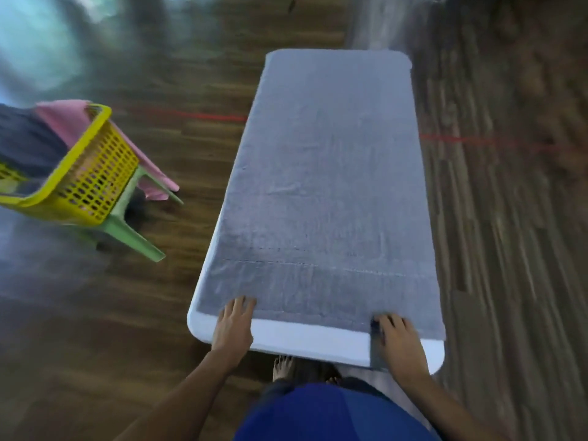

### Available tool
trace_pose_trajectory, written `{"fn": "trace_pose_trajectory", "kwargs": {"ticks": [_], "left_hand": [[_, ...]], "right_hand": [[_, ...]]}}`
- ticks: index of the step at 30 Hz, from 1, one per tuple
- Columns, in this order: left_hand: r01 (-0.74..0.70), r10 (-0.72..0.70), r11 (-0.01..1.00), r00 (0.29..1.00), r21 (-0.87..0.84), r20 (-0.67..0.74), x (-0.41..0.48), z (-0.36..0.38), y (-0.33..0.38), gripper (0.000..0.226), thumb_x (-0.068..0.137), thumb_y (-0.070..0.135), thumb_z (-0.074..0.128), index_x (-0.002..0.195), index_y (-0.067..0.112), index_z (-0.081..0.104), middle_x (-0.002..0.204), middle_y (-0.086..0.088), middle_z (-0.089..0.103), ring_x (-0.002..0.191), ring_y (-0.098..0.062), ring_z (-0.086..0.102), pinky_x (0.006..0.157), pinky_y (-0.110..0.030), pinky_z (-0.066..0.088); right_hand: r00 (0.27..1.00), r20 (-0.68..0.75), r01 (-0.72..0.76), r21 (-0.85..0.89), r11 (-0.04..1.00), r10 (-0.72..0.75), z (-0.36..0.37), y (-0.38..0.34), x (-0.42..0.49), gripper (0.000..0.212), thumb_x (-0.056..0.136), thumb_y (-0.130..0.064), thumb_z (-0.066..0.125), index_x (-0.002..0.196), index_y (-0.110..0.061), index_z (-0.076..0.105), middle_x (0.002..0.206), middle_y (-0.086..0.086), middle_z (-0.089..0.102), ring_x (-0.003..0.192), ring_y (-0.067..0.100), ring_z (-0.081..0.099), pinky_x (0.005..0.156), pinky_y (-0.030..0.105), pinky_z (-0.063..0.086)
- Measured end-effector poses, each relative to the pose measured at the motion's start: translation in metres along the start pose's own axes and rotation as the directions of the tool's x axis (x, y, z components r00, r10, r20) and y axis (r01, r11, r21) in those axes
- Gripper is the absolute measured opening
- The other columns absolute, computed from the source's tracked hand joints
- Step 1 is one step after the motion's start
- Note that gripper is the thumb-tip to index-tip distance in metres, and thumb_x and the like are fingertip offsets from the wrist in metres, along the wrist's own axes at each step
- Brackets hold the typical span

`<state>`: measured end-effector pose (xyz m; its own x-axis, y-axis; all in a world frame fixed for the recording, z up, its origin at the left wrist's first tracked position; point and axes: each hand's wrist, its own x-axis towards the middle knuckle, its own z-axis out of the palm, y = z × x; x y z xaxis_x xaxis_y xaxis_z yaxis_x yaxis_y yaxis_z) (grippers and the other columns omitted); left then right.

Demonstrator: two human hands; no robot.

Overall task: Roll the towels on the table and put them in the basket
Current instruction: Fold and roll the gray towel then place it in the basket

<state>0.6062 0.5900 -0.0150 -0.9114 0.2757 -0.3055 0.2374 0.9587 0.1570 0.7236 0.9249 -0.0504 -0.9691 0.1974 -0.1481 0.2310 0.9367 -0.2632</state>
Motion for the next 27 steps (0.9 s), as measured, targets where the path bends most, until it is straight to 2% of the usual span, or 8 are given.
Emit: {"fn": "trace_pose_trajectory", "kwargs": {"ticks": [3,6,9,13,16,22,25,27], "left_hand": [[-0.089,0.088,0.996,0.996,0.019,0.035,0.003,-0.002,-0.036,0.066,0.057,-0.009,0.075,0.119,0.009,0.063,0.117,-0.013,0.062,0.105,-0.036,0.061,0.078,-0.044,0.056],[-0.152,0.152,0.988,0.988,0.016,0.025,0.008,-0.005,-0.064,0.059,0.061,-0.014,0.070,0.116,0.006,0.061,0.111,-0.011,0.063,0.100,-0.033,0.061,0.070,-0.040,0.057],[-0.186,0.186,0.982,0.983,0.029,0.009,0.010,-0.008,-0.076,0.050,0.063,-0.016,0.067,0.107,0.007,0.062,0.102,-0.008,0.063,0.092,-0.030,0.060,0.062,-0.039,0.055],[-0.161,0.161,0.985,0.987,0.055,0.011,0.015,-0.013,-0.092,0.045,0.061,-0.015,0.068,0.100,0.007,0.062,0.095,-0.008,0.061,0.087,-0.031,0.059,0.052,-0.037,0.052],[-0.108,0.107,0.992,0.994,0.061,0.022,0.017,-0.018,-0.098,0.039,0.069,-0.011,0.064,0.103,0.008,0.060,0.100,-0.009,0.058,0.095,-0.032,0.056,0.055,-0.041,0.051],[-0.115,0.113,0.991,0.993,0.068,0.045,0.018,-0.024,-0.093,0.034,0.077,-0.006,0.059,0.109,0.005,0.059,0.106,-0.013,0.056,0.103,-0.035,0.053,0.062,-0.046,0.052],[-0.100,0.097,0.990,0.995,0.098,0.037,0.017,-0.022,-0.089,0.026,0.082,0.011,0.066,0.106,0.003,0.059,0.103,-0.015,0.058,0.099,-0.037,0.055,0.061,-0.048,0.052],[-0.111,0.103,0.980,0.993,0.164,0.059,0.017,-0.019,-0.086,0.036,0.080,0.023,0.074,0.107,0.003,0.061,0.099,-0.018,0.059,0.092,-0.039,0.058,0.056,-0.047,0.052]], "right_hand": [[0.996,-0.017,-0.090,-0.004,0.996,0.090,0.006,-0.015,-0.004,0.041,0.058,0.013,0.077,0.090,-0.010,0.067,0.086,0.009,0.063,0.075,0.033,0.057,0.060,0.043,0.051],[0.984,-0.021,-0.176,0.040,0.984,0.177,0.008,-0.029,-0.003,0.022,0.078,0.005,0.068,0.095,-0.010,0.068,0.095,0.007,0.065,0.087,0.033,0.056,0.069,0.043,0.051],[0.977,-0.001,-0.211,0.054,0.976,0.211,0.005,-0.043,-0.003,0.018,0.087,-0.001,0.060,0.099,-0.011,0.068,0.098,0.005,0.066,0.094,0.029,0.055,0.074,0.041,0.049],[0.983,0.031,-0.181,0.068,0.981,0.179,0.006,-0.062,-0.007,0.018,0.085,-0.002,0.061,0.098,-0.013,0.067,0.094,0.004,0.066,0.088,0.027,0.055,0.073,0.040,0.047],[0.988,0.034,-0.151,0.018,0.988,0.150,0.008,-0.063,-0.012,0.028,0.076,0.002,0.068,0.098,-0.015,0.065,0.094,0.003,0.063,0.085,0.027,0.056,0.069,0.040,0.049],[0.956,0.009,-0.291,-0.054,0.955,0.292,-0.007,-0.020,-0.023,0.039,0.068,0.008,0.066,0.103,-0.009,0.062,0.104,0.014,0.057,0.092,0.036,0.053,0.073,0.047,0.048],[0.946,-0.003,-0.323,-0.064,0.944,0.324,-0.014,0.004,-0.024,0.036,0.070,0.009,0.064,0.103,-0.005,0.061,0.105,0.017,0.057,0.093,0.039,0.052,0.072,0.049,0.048],[0.946,-0.017,-0.325,-0.045,0.945,0.324,-0.016,0.015,-0.022,0.033,0.073,0.009,0.062,0.103,-0.005,0.062,0.105,0.017,0.057,0.093,0.039,0.052,0.073,0.050,0.050]]}}
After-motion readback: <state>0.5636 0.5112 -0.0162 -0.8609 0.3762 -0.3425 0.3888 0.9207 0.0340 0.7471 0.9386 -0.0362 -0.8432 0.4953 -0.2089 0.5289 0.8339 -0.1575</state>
